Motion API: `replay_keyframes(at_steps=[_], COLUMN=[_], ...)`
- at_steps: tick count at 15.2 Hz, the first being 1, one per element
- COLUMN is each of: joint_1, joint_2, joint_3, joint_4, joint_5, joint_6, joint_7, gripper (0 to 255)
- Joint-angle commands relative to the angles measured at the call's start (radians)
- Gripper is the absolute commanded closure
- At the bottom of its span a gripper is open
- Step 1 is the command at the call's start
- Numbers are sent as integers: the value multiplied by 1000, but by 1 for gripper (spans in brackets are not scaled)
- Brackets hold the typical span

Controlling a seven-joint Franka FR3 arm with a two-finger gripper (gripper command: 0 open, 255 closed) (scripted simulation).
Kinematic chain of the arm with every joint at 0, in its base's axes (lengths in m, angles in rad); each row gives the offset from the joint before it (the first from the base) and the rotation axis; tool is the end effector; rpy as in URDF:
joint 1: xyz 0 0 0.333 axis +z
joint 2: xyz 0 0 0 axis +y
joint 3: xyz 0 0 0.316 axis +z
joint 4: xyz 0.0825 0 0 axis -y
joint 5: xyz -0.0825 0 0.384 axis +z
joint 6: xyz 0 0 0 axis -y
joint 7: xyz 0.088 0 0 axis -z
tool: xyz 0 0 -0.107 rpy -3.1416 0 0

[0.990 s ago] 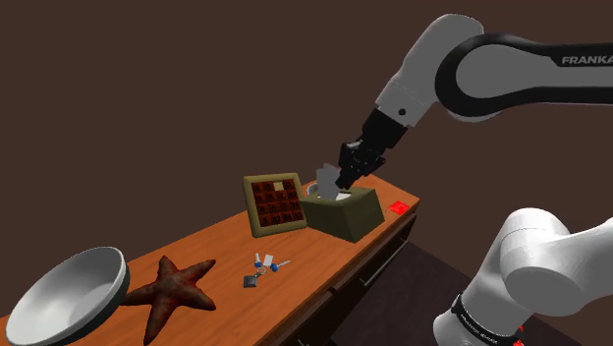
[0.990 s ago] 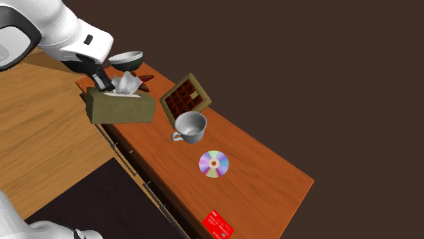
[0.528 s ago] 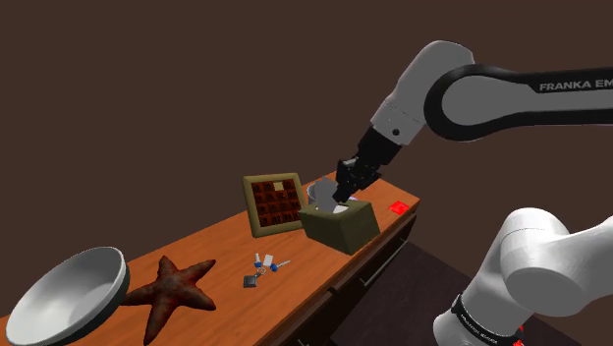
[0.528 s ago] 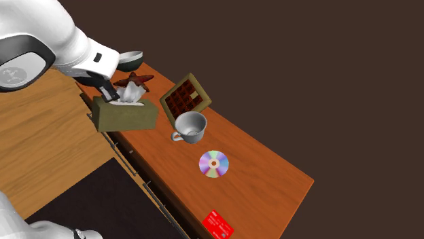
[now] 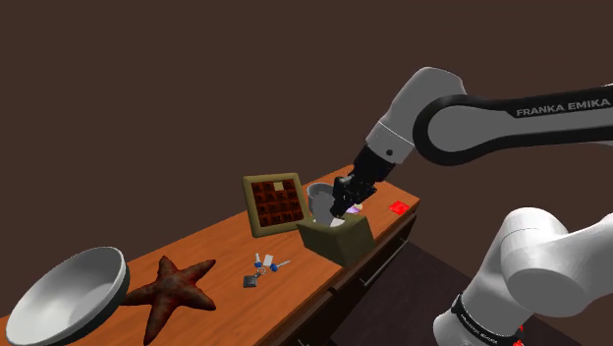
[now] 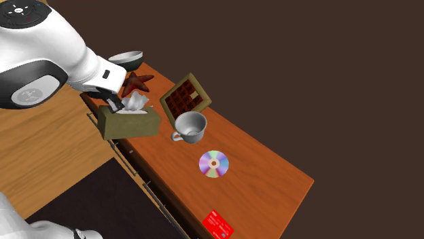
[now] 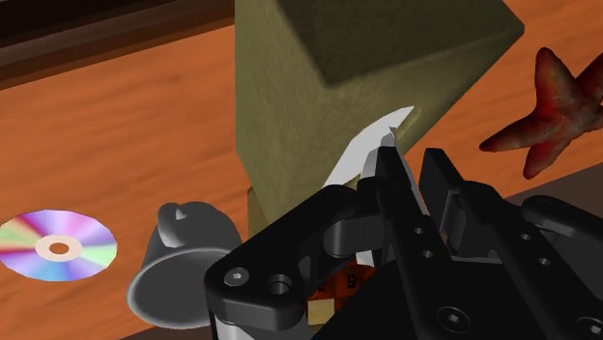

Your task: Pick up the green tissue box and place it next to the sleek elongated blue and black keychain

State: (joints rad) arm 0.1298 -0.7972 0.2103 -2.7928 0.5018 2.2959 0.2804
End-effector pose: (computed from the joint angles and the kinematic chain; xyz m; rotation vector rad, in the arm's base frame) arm 0.3131 0.1186 0.4494 -2.7579 0.3594 -0.3019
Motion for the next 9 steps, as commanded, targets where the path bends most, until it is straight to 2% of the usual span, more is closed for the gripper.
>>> replay_keyframes(at_steps=[1, 9], joint_1=[7, 38], joint_2=[13, 81], joint_3=[3, 12], joint_4=[-23, -94], joint_5=[13, 68], joint_6=[35, 172], joint_7=[-12, -58], gripper=[255, 255])
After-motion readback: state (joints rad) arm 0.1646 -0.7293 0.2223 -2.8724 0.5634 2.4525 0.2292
